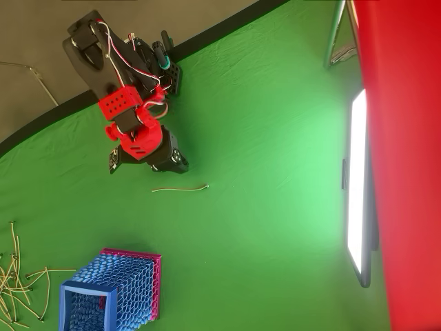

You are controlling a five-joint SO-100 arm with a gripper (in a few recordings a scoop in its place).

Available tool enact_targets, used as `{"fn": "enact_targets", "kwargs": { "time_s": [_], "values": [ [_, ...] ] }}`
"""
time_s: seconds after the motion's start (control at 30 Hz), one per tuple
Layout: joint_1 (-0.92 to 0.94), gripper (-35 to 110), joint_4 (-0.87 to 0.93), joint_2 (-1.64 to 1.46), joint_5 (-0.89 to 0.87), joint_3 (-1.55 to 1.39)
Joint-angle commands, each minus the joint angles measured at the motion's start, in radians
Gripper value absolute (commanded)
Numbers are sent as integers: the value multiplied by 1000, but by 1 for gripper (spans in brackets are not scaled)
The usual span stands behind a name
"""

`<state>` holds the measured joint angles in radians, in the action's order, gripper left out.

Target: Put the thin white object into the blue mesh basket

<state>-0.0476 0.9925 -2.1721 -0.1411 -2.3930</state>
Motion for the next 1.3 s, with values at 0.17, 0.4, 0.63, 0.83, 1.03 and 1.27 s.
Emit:
{"fn": "enact_targets", "kwargs": {
  "time_s": [0.17,0.4,0.63,0.83,1.03,1.27],
  "values": [
    [6,11,101,316,-48,313],
    [26,11,163,581,-69,563],
    [41,11,163,764,-83,709],
    [28,13,163,877,-92,781],
    [9,14,163,917,-115,796],
    [-12,14,163,945,-123,799]
  ]
}}
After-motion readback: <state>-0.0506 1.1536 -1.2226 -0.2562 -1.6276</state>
